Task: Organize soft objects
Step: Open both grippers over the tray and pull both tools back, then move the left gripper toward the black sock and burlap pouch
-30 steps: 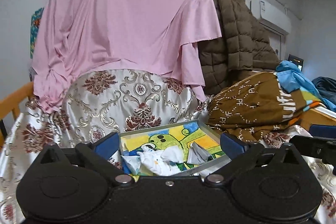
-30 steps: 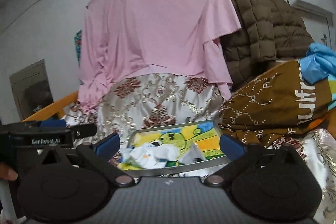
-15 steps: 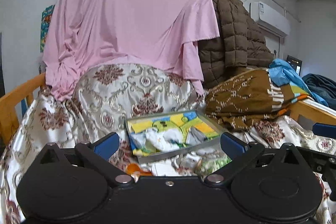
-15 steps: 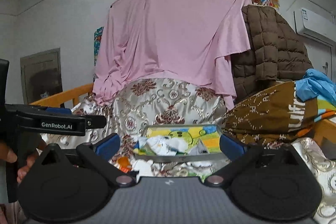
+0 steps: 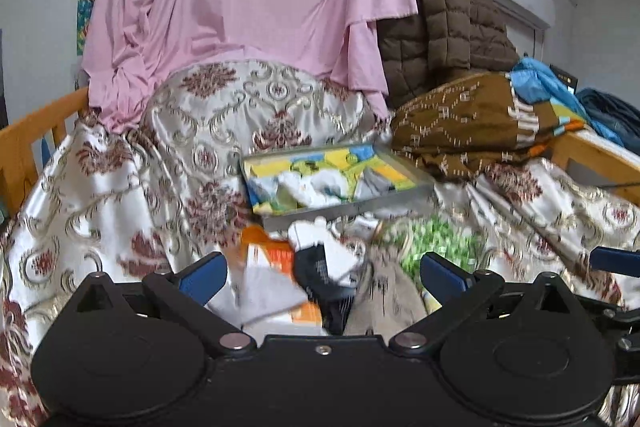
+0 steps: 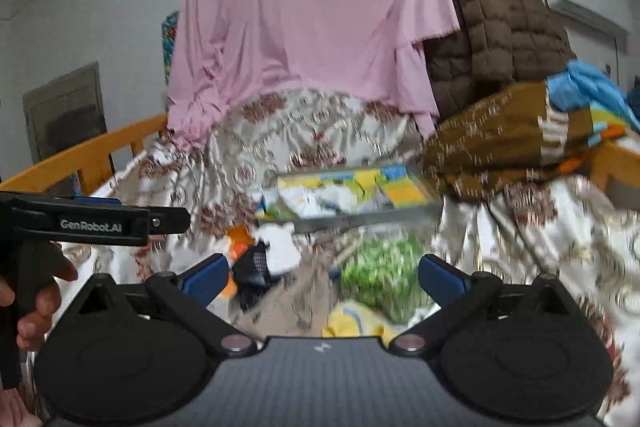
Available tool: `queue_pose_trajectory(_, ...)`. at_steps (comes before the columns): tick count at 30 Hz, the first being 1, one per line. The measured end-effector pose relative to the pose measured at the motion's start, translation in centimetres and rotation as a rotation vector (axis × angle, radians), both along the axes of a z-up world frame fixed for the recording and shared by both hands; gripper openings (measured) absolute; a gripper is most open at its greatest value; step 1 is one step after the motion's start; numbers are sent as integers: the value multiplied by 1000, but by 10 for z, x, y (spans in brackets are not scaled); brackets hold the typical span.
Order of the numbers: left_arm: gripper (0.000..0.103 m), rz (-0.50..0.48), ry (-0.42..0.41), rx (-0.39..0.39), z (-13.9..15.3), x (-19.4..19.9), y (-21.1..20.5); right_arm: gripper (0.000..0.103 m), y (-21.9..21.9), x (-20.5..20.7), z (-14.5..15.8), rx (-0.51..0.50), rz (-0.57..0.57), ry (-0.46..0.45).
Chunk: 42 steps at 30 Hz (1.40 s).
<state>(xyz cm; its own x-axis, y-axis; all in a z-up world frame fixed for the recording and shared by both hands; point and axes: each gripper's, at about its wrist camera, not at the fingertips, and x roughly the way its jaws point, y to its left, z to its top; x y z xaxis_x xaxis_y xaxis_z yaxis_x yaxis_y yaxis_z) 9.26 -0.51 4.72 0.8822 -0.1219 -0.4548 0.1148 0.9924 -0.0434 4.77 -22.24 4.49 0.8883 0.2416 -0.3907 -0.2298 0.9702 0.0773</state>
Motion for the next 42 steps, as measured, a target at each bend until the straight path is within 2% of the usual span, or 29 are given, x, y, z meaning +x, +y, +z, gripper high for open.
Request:
queue_pose_trajectory(9,102,-13,99,36,-36,-2,1,103,-8,4,-32,-42,-64,110)
queue_pose_trajectory(16,102,-37,183,54,-62,0,0,103,-1,10,-55,-156,-66,182)
queue_pose_trajectory(26,102,-74,280,67,-84,8,-5,103,-4,20,-73,-153,-65,281)
queue_pose_trajectory(37,102,-153,302,110,-97,16,-23,103,-13,31,-82,-139,-76,350)
queue_pose_trajectory(42,102,-180,279,123,-99,21,-28,103,-15,39,-85,-153,-88,351)
